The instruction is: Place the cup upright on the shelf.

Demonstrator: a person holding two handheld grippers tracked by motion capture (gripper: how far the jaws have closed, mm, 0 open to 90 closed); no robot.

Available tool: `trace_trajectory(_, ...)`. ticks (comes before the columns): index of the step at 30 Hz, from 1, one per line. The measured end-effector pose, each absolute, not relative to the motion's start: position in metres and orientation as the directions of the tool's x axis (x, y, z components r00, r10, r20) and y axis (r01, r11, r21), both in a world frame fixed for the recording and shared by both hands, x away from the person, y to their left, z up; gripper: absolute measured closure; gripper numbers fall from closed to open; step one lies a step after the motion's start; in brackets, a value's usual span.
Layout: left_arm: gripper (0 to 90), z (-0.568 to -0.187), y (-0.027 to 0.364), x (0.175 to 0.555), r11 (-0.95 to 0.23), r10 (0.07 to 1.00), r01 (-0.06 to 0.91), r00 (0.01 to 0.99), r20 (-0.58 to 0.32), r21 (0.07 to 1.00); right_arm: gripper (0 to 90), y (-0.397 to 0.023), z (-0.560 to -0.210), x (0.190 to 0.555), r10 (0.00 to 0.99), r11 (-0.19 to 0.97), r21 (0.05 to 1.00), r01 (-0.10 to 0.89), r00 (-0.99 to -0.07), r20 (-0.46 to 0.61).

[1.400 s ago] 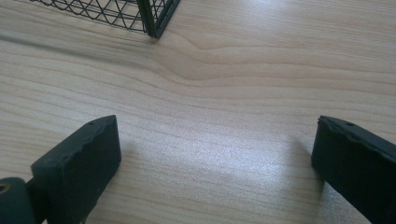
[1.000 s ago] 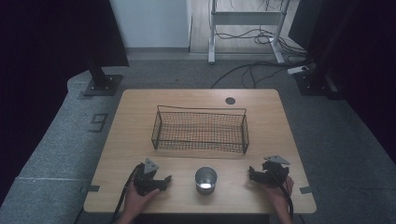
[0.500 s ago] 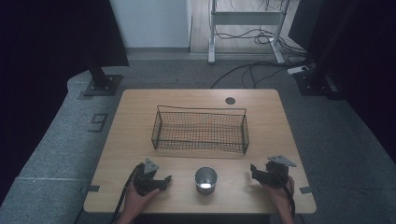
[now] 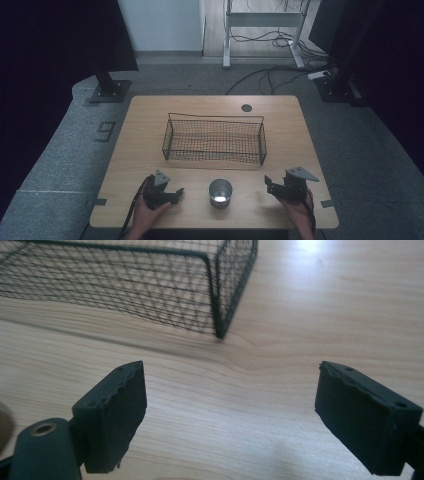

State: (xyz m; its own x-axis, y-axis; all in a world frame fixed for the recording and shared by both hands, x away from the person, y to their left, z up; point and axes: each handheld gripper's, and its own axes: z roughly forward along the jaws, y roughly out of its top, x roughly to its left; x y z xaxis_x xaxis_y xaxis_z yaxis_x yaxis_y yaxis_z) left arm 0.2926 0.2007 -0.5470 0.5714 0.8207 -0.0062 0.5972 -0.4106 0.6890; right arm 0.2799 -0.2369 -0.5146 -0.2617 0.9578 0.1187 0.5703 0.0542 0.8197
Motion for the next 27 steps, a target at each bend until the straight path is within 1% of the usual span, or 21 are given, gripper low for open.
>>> trace_trajectory(3,16.3,-0.547,0.201,0.293,-0.411,0.821,0.597,0.571,-0.006,0.689,13.4,-0.232,-0.508,0.276,0.951,0.061,0.831,0.552,-0.284,0.119)
trace_trajectory(4,16.3,-0.547,0.201,0.293,-0.411,0.821,0.597,0.571,-0.006,0.689,13.6,-0.228,-0.504,0.273,0.944,0.062,0.839,0.541,-0.306,0.127)
trace_trajectory(6,16.3,-0.547,0.201,0.293,-0.411,0.821,0.597,0.571,-0.006,0.689,13.8,-0.226,-0.501,0.272,0.94,0.064,0.844,0.533,-0.317,0.129)
trace_trajectory(9,16.3,-0.547,0.201,0.293,-0.411,0.821,0.597,0.571,-0.006,0.689,14.6,-0.219,-0.495,0.268,0.938,0.084,0.858,0.506,-0.331,0.104)
trace_trajectory(11,16.3,-0.547,0.201,0.293,-0.411,0.821,0.597,0.571,-0.006,0.689,14.8,-0.216,-0.492,0.266,0.931,0.079,0.864,0.497,-0.348,0.115)
trace_trajectory(15,16.3,-0.547,0.201,0.293,-0.411,0.821,0.597,0.571,-0.006,0.689,14.9,-0.21,-0.486,0.263,0.918,0.072,0.868,0.491,-0.374,0.135)
trace_trajectory(22,16.3,-0.547,0.201,0.293,-0.411,0.821,0.597,0.571,-0.006,0.689,15.0,-0.194,-0.476,0.257,0.893,0.096,0.88,0.465,-0.431,0.131)
trace_trajectory(27,16.3,-0.547,0.201,0.293,-0.409,0.821,0.597,0.571,-0.007,0.69,15.1,-0.185,-0.469,0.252,0.87,0.08,0.886,0.456,-0.466,0.161)
